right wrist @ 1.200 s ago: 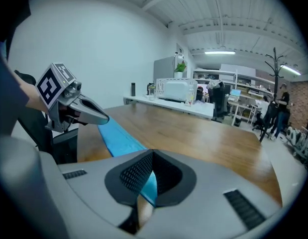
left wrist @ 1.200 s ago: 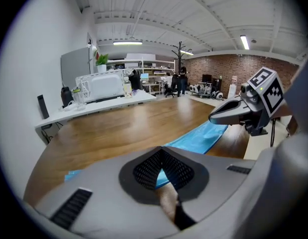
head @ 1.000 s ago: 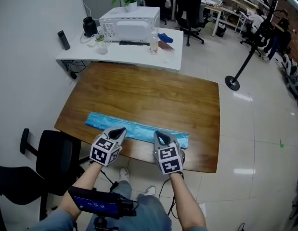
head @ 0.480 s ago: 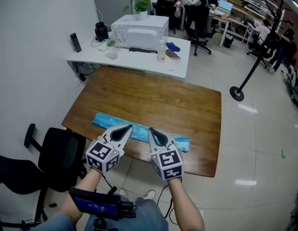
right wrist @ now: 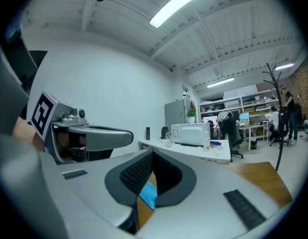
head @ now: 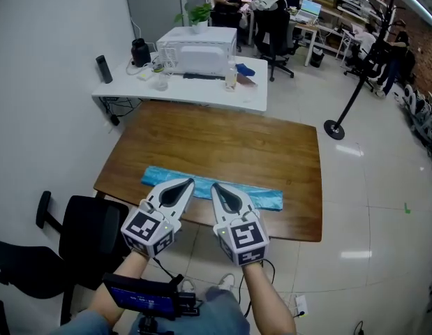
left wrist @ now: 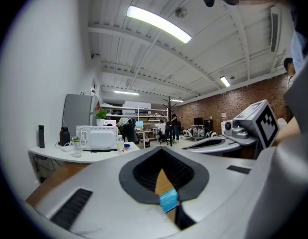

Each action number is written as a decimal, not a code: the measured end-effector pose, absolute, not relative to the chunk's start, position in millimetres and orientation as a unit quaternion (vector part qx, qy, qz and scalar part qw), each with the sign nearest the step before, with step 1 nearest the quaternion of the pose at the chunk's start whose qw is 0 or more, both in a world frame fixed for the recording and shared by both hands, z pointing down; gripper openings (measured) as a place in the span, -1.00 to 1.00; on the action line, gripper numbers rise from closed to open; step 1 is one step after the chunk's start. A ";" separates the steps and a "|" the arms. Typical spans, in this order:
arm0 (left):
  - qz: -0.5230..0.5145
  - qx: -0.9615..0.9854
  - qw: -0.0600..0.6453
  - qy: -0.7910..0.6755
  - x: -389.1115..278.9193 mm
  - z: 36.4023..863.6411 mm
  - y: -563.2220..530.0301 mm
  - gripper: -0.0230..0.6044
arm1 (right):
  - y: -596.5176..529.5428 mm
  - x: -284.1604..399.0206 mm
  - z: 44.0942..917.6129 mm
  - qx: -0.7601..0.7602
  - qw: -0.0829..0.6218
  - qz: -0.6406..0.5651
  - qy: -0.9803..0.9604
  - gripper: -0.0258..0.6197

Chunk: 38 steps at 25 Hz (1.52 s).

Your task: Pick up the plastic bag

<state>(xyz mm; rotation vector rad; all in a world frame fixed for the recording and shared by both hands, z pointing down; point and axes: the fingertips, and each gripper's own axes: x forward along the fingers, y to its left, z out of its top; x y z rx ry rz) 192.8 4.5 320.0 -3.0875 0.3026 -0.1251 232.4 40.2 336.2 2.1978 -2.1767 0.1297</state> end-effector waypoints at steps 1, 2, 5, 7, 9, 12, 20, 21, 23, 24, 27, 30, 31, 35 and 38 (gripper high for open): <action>-0.034 -0.995 0.021 0.097 187.5 317.4 4.2 -0.89 | 40.9 226.5 333.3 0.712 0.020 0.039 -0.701 -0.92; -0.029 -0.995 0.021 0.096 182.3 316.0 3.8 -0.89 | 41.7 220.9 331.0 0.715 0.018 0.036 -0.698 -0.92; -0.024 -0.996 0.016 0.088 168.1 315.2 3.0 -0.89 | 43.1 204.5 325.8 0.723 0.016 0.029 -0.690 -0.92; -0.021 -0.996 0.015 0.084 159.5 313.2 2.9 -0.89 | 43.5 193.7 322.3 0.726 0.012 0.026 -0.687 -0.92; -0.017 -0.996 0.014 0.081 152.1 310.9 2.9 -0.89 | 44.5 184.6 320.2 0.728 0.010 0.025 -0.685 -0.92; -0.012 -0.997 0.012 0.078 142.5 311.1 2.8 -0.89 | 46.7 173.5 315.8 0.732 0.005 0.026 -0.681 -0.92; -0.010 -0.998 0.007 0.064 129.9 314.8 7.8 -0.89 | 51.4 153.6 306.5 0.739 0.017 0.019 -0.673 -0.92; -0.010 -0.998 0.006 0.062 129.4 314.8 8.6 -0.89 | 52.1 152.6 306.5 0.740 0.018 0.018 -0.672 -0.92; -0.009 -0.998 0.005 0.060 128.5 314.2 9.5 -0.89 | 53.3 151.2 305.7 0.741 0.021 0.018 -0.671 -0.92; -0.008 -0.998 0.005 0.059 128.1 313.9 9.7 -0.89 | 53.6 150.6 304.9 0.742 0.022 0.017 -0.670 -0.92; -0.007 -0.998 0.004 0.056 127.7 313.6 10.1 -0.89 | 53.8 149.6 302.9 0.743 0.024 0.014 -0.668 -0.92; -0.005 -0.999 0.004 0.054 128.3 312.7 11.1 -0.89 | 54.3 149.6 301.9 0.744 0.026 0.014 -0.668 -0.92; -0.005 -0.999 0.004 0.053 128.6 312.1 11.3 -0.89 | 54.5 149.5 301.7 0.744 0.027 0.014 -0.668 -0.92; -0.002 -0.999 0.004 0.052 129.4 309.8 12.1 -0.89 | 56.1 149.4 300.9 0.744 0.030 0.014 -0.668 -0.92; 0.000 -0.999 0.004 0.051 130.2 307.9 11.1 -0.89 | 55.5 149.7 299.4 0.744 0.032 0.013 -0.668 -0.92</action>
